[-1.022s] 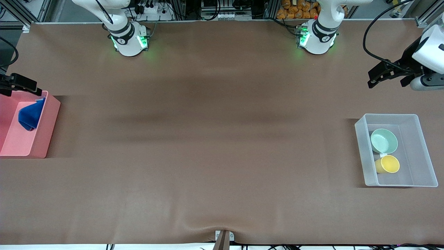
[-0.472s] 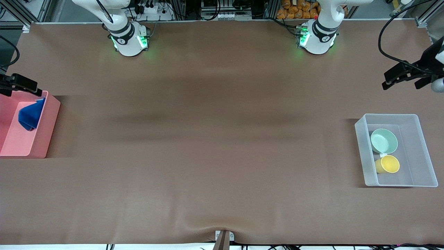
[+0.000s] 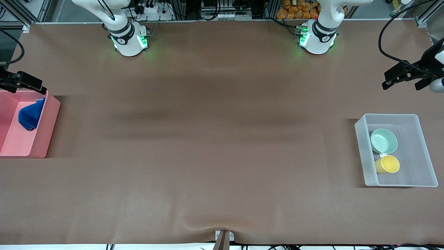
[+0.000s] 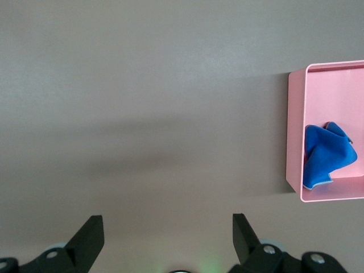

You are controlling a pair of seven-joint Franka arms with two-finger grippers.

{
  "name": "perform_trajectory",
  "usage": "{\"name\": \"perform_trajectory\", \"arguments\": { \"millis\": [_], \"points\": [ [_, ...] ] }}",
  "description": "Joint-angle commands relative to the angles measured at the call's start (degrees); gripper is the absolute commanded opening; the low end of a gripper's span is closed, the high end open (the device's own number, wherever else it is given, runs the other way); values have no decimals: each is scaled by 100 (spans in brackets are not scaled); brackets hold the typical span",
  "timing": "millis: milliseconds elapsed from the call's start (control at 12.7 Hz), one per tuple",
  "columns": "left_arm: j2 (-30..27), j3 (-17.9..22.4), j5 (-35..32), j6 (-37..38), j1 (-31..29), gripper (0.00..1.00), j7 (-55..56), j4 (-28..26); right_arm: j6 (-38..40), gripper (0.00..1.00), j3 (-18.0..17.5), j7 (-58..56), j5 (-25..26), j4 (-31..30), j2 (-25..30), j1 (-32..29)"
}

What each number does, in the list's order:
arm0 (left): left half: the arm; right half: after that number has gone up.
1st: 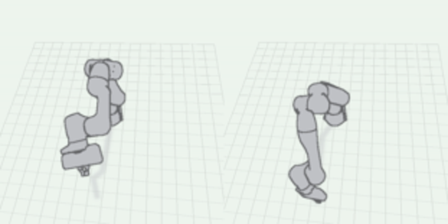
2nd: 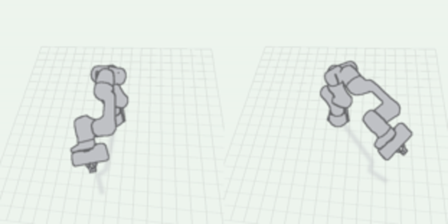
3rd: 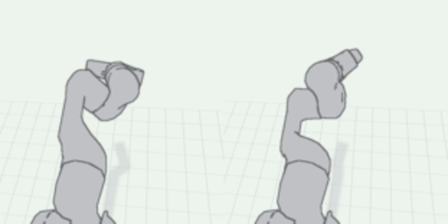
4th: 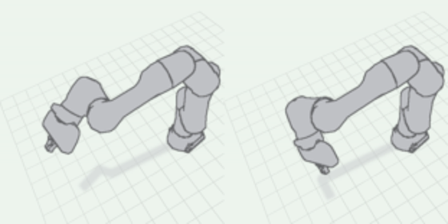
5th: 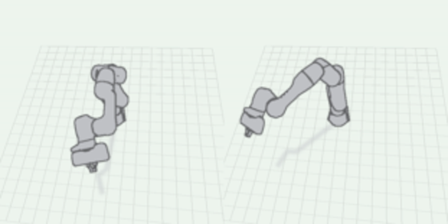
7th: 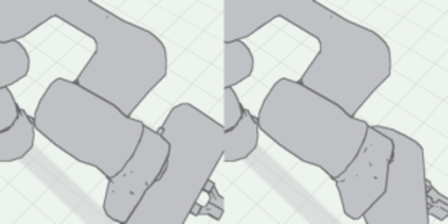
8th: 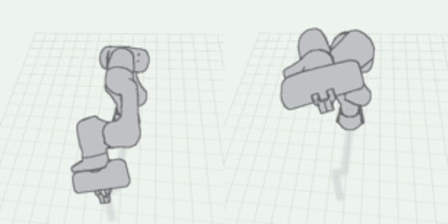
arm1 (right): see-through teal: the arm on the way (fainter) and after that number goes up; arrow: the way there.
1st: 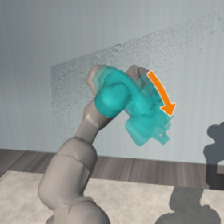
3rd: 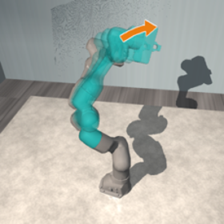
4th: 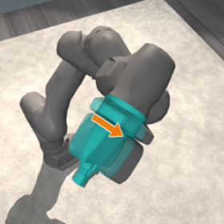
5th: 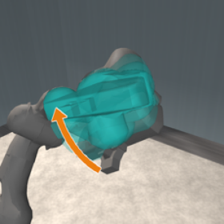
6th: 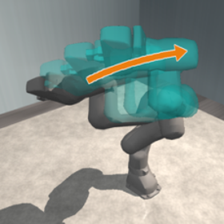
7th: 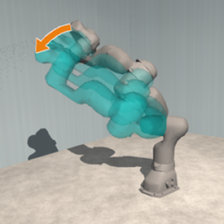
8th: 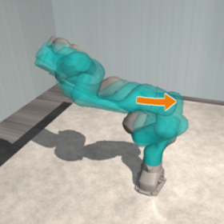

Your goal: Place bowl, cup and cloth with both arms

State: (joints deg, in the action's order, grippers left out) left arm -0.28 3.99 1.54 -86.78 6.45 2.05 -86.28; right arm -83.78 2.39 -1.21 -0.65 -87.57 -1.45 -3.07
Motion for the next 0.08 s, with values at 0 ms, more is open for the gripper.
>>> {"name": "perform_trajectory", "arguments": {
  "millis": [0],
  "points": [
    [63, 23, 110, 30, 6, 100, -91, 103, -68, 100, 34, 130, 73, -191, 188, 61]
  ]
}}
